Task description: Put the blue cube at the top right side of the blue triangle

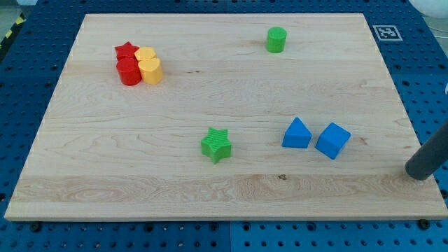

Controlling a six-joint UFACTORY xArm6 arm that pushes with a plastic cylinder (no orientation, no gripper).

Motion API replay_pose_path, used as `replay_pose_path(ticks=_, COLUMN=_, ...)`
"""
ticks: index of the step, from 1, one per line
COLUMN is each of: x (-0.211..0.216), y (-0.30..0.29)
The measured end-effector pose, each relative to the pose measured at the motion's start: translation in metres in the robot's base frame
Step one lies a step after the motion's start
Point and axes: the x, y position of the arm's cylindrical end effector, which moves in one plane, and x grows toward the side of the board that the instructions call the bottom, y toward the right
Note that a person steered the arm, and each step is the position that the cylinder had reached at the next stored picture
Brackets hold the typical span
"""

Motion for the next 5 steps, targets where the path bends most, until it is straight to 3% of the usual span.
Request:
replay_pose_path(ticks=1, x=-0.029, y=-0.033)
replay_pose_path(ticks=4, x=-0.034, y=-0.102)
replay_pose_path(ticks=5, x=-0.067, y=-0.102)
